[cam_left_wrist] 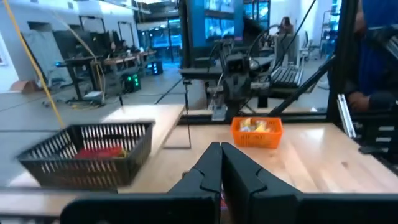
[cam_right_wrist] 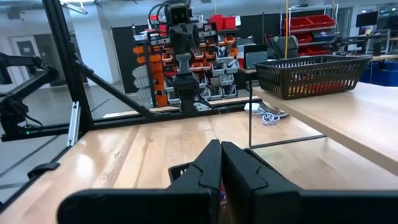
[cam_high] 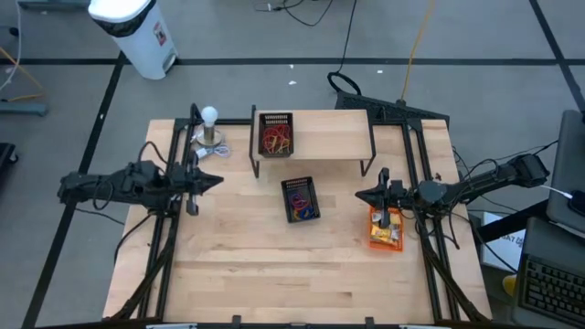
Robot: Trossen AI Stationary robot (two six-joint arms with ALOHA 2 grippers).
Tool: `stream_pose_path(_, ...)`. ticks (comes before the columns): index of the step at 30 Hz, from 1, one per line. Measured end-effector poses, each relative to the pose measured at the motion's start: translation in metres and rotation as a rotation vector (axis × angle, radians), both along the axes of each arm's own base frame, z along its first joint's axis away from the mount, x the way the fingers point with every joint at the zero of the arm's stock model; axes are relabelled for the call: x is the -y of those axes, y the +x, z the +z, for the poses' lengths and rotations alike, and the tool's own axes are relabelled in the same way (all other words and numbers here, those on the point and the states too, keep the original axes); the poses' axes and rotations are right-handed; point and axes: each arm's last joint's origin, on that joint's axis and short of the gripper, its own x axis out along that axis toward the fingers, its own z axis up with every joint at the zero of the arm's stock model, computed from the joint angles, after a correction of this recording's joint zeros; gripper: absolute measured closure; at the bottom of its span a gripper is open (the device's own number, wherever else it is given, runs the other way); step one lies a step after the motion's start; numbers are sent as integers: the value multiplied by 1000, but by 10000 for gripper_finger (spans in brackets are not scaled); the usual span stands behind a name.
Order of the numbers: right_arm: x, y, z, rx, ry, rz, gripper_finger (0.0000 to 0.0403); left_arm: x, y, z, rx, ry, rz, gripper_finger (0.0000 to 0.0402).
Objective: Pick & Place Office Desk Supplies
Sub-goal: Put the black bin on the shelf
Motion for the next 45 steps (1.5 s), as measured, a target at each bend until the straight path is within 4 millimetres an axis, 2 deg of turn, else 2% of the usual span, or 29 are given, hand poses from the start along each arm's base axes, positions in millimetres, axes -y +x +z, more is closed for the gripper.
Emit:
stream_pose_path(5, 0, 0, 1, 7, -25, -3, 403, 0, -3, -27, -11, -42, 5, 398)
stream_pose_path(15, 0, 0, 2, 15, -20, -2, 403, 1, 6, -80, -2, -49, -36, 397)
stream_pose_path(25, 0, 0, 4, 29, 10, -3, 403, 2, 6, -87, -74, -102, -64, 399)
stream_pose_path(26, 0, 3, 4, -22, -8, -9, 403, 2, 6, -88, -85, -106, -59, 397)
stream_pose_path(31, -4, 31, 62, -298, -98, -107, 403, 2, 6, -89, -92, -120, -48, 384)
stream_pose_path(37, -16, 82, 115, -578, -181, -48, 403, 2, 6, -88, -85, -129, -46, 383)
stream_pose_path(42, -16, 121, 119, -883, -172, -24, 382, 2, 6, -88, -83, -155, -46, 383)
stream_pose_path(45, -17, 143, 121, -930, -156, 61, 345, 2, 6, -88, -83, -172, -46, 383)
